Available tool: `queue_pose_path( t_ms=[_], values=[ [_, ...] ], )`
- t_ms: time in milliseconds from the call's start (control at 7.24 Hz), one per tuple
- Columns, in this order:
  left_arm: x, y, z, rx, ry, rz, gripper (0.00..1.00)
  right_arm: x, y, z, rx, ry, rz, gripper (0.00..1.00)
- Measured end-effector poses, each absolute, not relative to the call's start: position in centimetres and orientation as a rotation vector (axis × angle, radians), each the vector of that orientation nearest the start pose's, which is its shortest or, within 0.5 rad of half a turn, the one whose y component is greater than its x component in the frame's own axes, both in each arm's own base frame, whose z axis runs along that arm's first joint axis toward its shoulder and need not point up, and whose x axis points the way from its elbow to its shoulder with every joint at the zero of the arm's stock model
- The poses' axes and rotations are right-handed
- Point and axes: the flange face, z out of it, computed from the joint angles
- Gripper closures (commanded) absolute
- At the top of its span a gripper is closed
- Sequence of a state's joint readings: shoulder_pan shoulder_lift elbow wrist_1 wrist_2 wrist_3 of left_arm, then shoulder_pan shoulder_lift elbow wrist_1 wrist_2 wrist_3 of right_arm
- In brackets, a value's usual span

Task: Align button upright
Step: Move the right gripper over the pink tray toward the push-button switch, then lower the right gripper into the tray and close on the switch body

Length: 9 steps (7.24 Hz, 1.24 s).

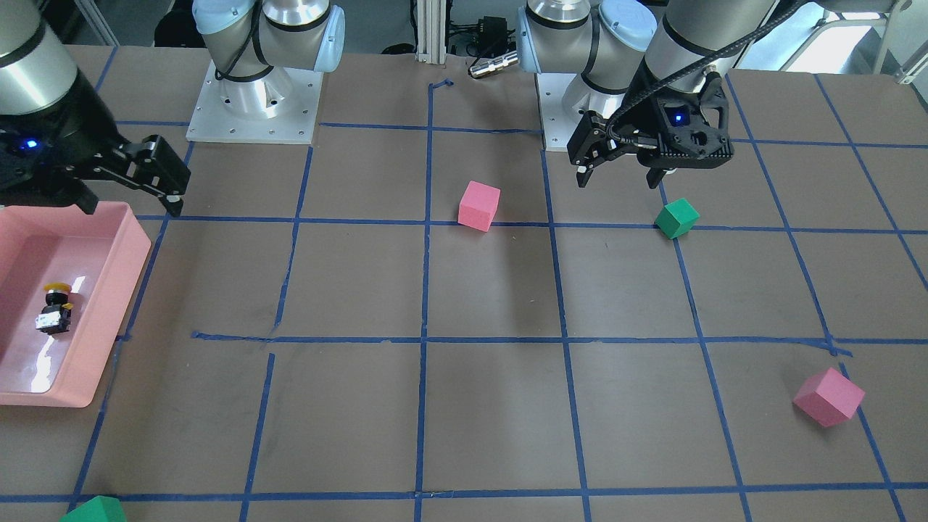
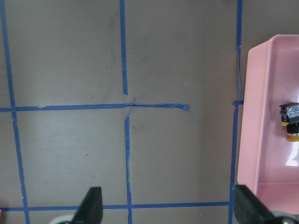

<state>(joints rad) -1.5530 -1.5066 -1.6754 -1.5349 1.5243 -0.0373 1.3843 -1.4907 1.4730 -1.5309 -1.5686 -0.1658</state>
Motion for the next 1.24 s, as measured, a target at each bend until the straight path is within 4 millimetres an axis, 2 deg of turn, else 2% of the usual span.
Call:
queue_pose_path(
  t_ms=[276,414,553,829,967,1243],
  values=[
    [-13.0,-46.7,46.6,-0.092,3.187,0.014,0.0,-6.3,-55.1,44.3,0.042,3.11,0.087,0.0],
    [-13.0,-46.7,46.7,-0.098,3.187,0.009,0.0,-10.4,-55.8,41.5,0.072,3.115,0.054,0.0],
    [-13.0,-46.7,46.7,-0.102,3.184,0.007,0.0,-13.7,-56.3,38.6,0.101,3.125,0.028,0.0],
    [-12.9,-46.2,46.4,-0.092,3.162,0.026,0.0,-18.2,-55.9,33.7,0.127,3.128,0.049,0.0],
    [-12.9,-46.2,46.0,-0.085,3.156,0.039,0.0,-19.5,-55.7,31.7,0.112,3.133,0.039,0.0],
    [-12.8,-46.3,45.4,-0.082,3.152,0.056,0.0,-20.3,-55.3,28.5,0.103,3.138,0.038,0.0]
  ],
)
